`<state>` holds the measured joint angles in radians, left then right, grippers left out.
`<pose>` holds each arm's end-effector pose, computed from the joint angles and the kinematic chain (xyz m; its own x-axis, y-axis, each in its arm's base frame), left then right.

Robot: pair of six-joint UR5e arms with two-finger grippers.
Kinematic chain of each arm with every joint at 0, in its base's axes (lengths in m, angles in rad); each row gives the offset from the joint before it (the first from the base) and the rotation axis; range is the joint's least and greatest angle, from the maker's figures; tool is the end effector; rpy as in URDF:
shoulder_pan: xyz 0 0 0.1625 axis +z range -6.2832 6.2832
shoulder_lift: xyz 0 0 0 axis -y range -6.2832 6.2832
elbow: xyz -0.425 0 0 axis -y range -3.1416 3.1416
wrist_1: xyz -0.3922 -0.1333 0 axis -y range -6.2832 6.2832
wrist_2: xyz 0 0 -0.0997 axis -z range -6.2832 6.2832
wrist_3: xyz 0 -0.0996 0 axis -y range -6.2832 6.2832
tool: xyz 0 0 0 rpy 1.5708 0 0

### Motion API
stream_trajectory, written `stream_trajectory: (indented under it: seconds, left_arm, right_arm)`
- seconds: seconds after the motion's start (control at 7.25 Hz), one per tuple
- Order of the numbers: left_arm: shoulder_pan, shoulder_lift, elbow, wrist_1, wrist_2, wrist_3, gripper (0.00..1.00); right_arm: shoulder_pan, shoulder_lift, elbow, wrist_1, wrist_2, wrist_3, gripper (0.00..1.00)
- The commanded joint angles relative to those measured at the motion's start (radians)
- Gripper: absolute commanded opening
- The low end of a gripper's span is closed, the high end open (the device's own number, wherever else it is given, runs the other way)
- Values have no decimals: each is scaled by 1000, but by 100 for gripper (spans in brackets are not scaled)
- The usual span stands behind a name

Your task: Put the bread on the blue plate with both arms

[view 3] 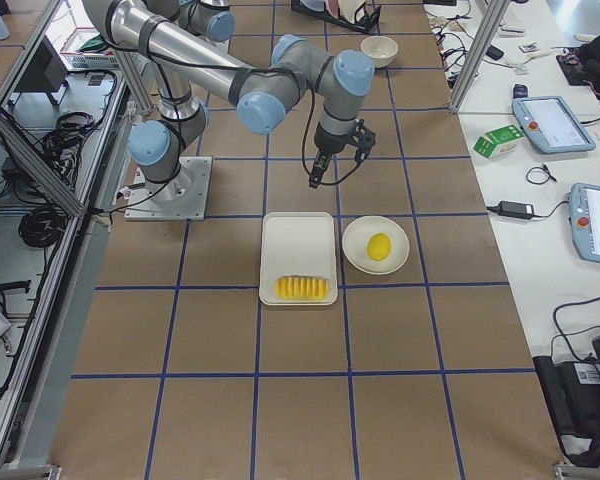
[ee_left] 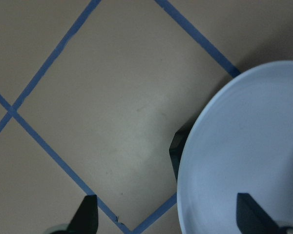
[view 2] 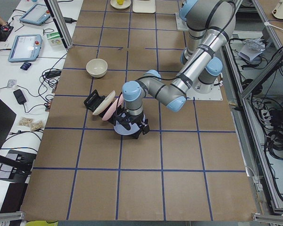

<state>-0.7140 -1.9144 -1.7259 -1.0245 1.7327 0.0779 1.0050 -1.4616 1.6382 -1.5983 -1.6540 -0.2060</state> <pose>0.3705 -0.4762 0.2816 -0.6973 -0.6977 -0.1642 -0.7028 0.7106 -0.0349 -0.1712 -0.5028 0.4031 -0.9384 0.3420 0.0501 0.3455 0.9243 0.1622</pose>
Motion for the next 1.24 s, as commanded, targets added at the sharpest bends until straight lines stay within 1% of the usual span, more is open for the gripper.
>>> stream_trajectory:
  seconds: [0.0,0.14,0.28,0.41,0.55,0.69,0.97,1.1]
  left_arm:
    - [1,-24,-11,-15,-41,12,93]
    - [1,-26,-6,-90,-38,13,83]
    - [1,-28,5,-112,-33,13,73]
    - [2,-26,6,-115,-33,16,64]
    - [5,-25,9,-114,-32,25,57]
    - [5,-26,12,-99,-36,29,54]
    - [5,-32,14,-95,-38,17,38]
    - [5,-32,20,-97,-38,17,37]
  right_arm:
    - [-75,76,3,-111,-6,-103,100]
    - [-109,111,5,-153,-1,-146,100]
    - [-140,137,5,-193,2,-180,100]
    - [-154,188,5,-259,-3,-187,100]
    - [-180,226,5,-325,-1,-214,100]
    - [-198,253,5,-351,3,-240,100]
    - [-201,312,5,-434,-6,-254,100]
    - [-213,329,5,-434,-7,-289,100]
